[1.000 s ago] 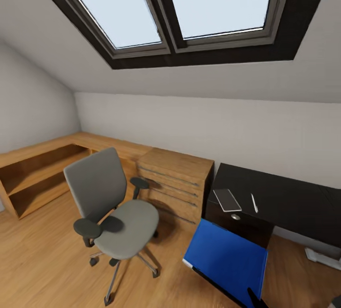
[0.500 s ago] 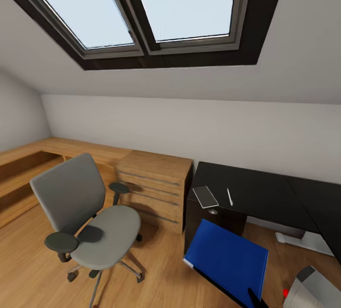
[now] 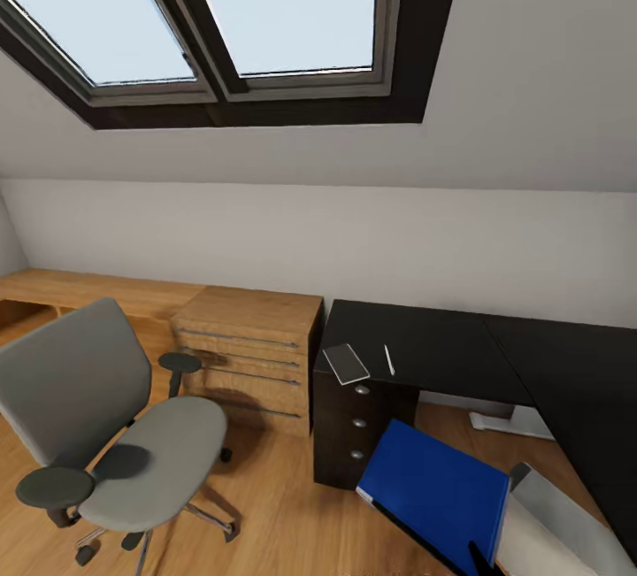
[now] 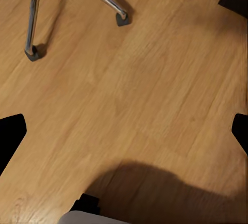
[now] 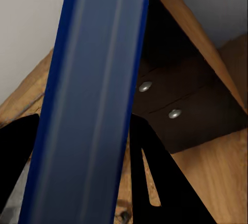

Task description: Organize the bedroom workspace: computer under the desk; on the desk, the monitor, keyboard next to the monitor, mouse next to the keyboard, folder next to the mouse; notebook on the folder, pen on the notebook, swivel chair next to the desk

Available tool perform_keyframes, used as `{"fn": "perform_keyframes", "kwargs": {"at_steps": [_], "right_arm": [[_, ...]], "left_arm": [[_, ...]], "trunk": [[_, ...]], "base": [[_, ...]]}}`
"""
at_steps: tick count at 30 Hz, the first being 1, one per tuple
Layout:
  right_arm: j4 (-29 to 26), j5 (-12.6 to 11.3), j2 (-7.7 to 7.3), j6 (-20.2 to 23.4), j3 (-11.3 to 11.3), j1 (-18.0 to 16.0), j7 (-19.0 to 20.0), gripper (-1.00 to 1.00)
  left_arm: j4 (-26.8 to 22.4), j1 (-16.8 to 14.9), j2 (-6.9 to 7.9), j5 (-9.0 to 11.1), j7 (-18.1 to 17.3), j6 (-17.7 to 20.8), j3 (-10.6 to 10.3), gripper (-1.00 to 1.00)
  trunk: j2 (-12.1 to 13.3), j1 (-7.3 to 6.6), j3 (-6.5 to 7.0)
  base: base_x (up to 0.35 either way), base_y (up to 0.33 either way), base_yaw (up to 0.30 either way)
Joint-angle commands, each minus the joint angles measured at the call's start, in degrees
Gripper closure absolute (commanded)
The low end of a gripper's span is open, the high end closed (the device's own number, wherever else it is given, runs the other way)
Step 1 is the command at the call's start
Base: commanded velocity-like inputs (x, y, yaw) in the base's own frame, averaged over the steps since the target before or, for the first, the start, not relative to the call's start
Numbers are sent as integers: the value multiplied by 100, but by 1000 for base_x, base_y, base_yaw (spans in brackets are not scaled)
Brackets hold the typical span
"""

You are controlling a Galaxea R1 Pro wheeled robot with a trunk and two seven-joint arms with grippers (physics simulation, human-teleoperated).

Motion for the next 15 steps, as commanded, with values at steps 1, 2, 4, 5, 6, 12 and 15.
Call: {"fn": "perform_keyframes", "kwargs": {"at_steps": [1, 2, 4, 5, 6, 12, 15], "right_arm": [[-10, -22, 22, -11, 13, 0, -173, 100], [-17, -19, 35, -13, 16, 0, -250, 100], [-28, -19, 58, -14, 15, 0, -344, 100], [-33, -20, 76, -15, 15, 0, -360, 100], [-46, -23, 97, -9, 14, 0, -362, 100], [-150, -37, 161, 1, 12, 0, -336, 100], [-169, -39, 190, 2, 8, 0, -341, 100]], "left_arm": [[2, -6, 2, 61, 39, -33, -46, -100], [2, -6, 0, 61, 39, -33, -44, -100], [2, -6, 0, 61, 39, -33, -43, -100], [2, -6, 0, 61, 39, -33, -42, -100], [2, -6, 1, 61, 39, -33, -42, -100], [2, -6, 5, 61, 39, -33, -44, -100], [2, -6, -2, 61, 39, -33, -44, -100]], "trunk": [[-6, 1, -7], [-6, 1, -7], [-6, 1, -9], [-6, 1, -12], [-6, 1, -14], [-6, 1, -17], [-6, 1, -26]], "base": [[0, 0, -300], [0, 0, -300], [0, 0, -291], [0, 0, -218], [0, 0, -112], [0, 0, -31], [0, 0, -72]]}}
